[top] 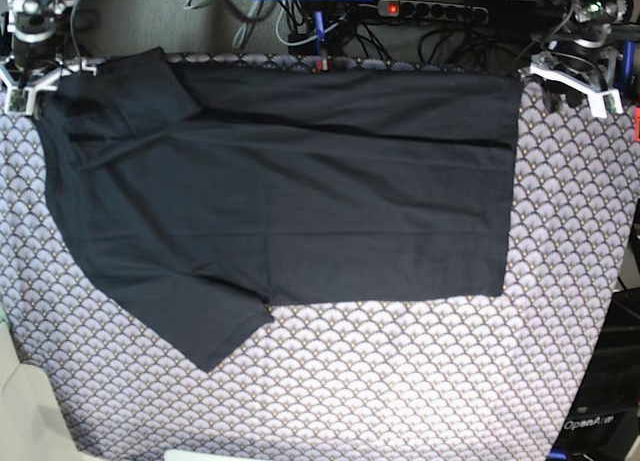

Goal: Fold the T-shirt properly

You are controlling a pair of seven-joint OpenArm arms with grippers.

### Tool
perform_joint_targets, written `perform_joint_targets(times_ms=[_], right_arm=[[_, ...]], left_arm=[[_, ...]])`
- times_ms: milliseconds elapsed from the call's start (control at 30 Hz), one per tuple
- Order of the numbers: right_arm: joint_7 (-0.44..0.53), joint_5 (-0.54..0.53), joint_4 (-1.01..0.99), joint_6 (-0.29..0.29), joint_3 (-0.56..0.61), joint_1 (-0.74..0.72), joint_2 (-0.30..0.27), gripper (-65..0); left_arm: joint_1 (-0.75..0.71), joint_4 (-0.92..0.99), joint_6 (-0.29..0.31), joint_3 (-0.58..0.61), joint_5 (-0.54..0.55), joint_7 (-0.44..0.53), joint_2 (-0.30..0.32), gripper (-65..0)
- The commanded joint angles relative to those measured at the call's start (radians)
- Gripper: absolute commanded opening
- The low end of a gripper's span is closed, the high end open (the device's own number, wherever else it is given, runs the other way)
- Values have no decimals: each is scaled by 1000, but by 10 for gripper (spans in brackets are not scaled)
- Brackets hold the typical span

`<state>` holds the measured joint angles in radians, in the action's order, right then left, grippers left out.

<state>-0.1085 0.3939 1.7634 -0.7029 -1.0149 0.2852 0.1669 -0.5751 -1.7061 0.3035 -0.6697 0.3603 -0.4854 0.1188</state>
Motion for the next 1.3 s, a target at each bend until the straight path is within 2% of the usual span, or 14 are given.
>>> perform_joint_targets(times_ms=[0, 433, 833, 1267], right_arm=[[11, -8, 20, 5, -2, -13, -10, -528], [-59, -6, 14, 5, 1, -113, -10, -528], [-67, -6, 13, 5, 83, -82, -10, -527], [-69, -8, 14, 5, 75, -85, -10, -529]], left_arm=[[0, -16, 1, -5, 7, 23, 11, -414], [2, -16, 1, -3, 7, 23, -3, -414], [2, -16, 1, -5, 7, 23, -20, -414], [4, -18, 1, -3, 7, 23, -23, -414]])
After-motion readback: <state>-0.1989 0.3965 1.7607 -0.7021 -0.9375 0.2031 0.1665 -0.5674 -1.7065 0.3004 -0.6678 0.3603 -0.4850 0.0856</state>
